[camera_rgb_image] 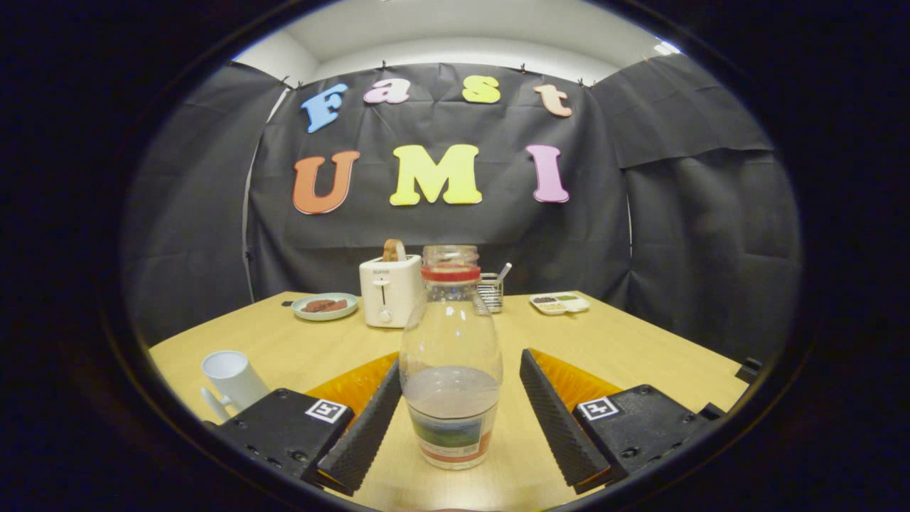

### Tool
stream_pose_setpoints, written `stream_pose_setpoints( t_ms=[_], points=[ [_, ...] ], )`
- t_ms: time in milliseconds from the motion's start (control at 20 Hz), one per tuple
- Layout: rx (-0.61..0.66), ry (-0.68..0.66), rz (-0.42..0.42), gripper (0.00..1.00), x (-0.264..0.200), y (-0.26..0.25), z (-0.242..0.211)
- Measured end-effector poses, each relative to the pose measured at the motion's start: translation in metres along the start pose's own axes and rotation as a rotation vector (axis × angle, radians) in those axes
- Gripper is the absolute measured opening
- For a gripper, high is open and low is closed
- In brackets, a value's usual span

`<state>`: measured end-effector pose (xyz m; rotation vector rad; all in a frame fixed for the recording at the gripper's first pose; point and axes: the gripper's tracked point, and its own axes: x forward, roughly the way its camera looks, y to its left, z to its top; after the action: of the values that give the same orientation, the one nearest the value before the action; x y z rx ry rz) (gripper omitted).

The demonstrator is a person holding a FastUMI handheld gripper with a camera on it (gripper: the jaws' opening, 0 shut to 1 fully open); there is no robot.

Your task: Take the bottle from table, then pour the juice into the cup, finally place the bottle on the coaster

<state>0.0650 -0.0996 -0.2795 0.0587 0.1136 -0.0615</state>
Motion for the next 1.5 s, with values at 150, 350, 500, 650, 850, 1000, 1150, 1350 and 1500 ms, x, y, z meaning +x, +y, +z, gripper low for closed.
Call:
stream_pose_setpoints(
  t_ms=[150, 350, 500, 650, 850, 1000, 1150, 1350, 1500],
  points=[
    [-0.051, -0.028, -0.004, 1.0, 0.002, 0.0, -0.003],
    [-0.089, -0.06, -0.013, 1.0, 0.006, 0.001, -0.006],
    [-0.075, -0.033, -0.015, 1.0, 0.015, 0.001, -0.014],
    [-0.06, -0.022, -0.007, 0.94, 0.021, 0.003, -0.014],
    [-0.108, -0.033, 0.008, 0.82, 0.022, 0.006, -0.011],
    [-0.147, -0.034, 0.005, 0.81, 0.019, 0.005, -0.004],
    [-0.168, -0.047, -0.034, 0.81, 0.011, -0.001, 0.016],
    [-0.219, -0.07, -0.055, 0.81, 0.0, -0.001, 0.039],
    [-0.254, -0.106, -0.104, 0.81, -0.007, -0.009, 0.061]
  ],
)
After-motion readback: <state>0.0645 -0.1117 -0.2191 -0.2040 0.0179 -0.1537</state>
